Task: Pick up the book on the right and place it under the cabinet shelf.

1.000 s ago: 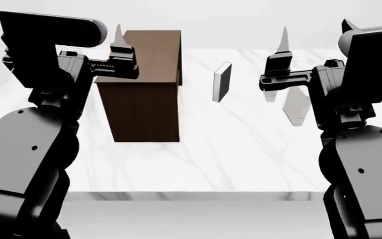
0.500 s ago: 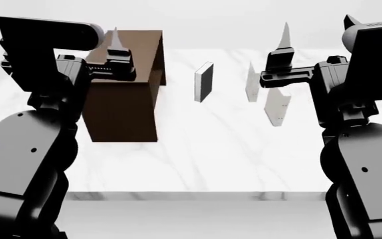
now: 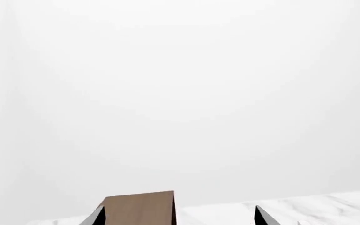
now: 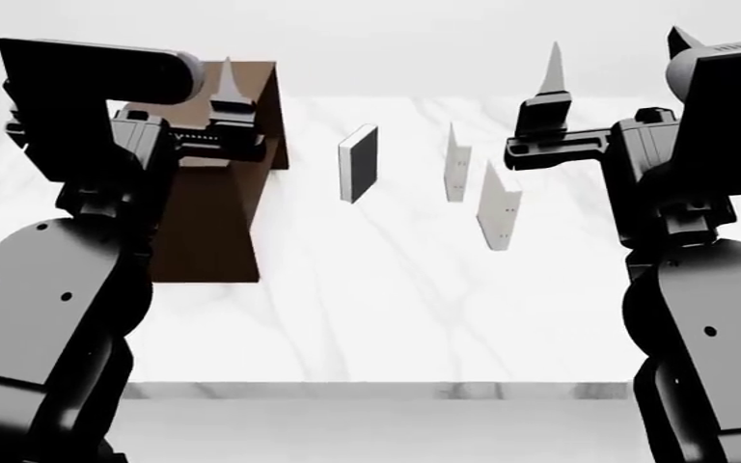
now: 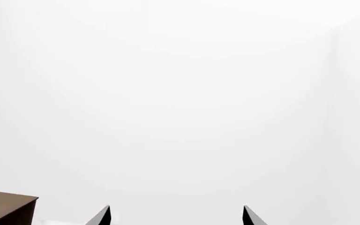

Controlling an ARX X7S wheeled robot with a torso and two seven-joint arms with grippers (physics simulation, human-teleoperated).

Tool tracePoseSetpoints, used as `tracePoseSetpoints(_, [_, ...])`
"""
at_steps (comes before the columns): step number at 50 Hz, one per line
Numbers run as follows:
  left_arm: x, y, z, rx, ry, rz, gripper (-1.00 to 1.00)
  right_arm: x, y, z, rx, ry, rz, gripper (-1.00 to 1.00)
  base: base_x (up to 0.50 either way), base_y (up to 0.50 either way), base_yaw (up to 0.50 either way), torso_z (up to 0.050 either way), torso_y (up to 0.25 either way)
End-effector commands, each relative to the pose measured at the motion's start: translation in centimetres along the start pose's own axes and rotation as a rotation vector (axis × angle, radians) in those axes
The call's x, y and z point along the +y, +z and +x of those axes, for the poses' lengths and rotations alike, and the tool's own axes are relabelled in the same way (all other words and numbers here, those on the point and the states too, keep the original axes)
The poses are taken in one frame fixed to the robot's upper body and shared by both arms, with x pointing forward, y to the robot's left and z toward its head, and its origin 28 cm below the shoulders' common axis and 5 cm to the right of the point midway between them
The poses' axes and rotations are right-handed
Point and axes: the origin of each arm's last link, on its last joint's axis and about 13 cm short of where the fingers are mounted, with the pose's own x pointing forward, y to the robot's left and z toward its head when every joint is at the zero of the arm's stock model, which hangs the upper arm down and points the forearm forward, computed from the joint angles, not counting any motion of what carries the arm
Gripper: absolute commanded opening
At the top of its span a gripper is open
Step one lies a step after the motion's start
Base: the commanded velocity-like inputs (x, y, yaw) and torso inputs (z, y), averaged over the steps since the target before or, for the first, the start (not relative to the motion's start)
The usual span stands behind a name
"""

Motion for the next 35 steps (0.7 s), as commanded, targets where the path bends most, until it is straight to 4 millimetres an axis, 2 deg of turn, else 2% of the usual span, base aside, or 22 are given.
tracePoseSetpoints(1, [0.14,-0.05,-0.07,0.000,0.004,0.005,1.00,0.13,0.08,-0.02,-0.002,0.008,0.001,1.00,0.16,-0.01,0.00,0.000,0.000])
tracePoseSetpoints(18, [0.30,0.11,-0.09,-0.003,0.009,0.013,1.00,0.18,0.10,-0.04,-0.003,0.008,-0.002,1.00,0.22,0.00,0.00,0.000,0.000])
tracePoseSetpoints(35, [0.24,0.60,0.00,-0.007,0.008,0.024,1.00,0.10,0.07,-0.10,-0.002,0.007,-0.003,1.00,0.31,0.02,0.00,0.000,0.000])
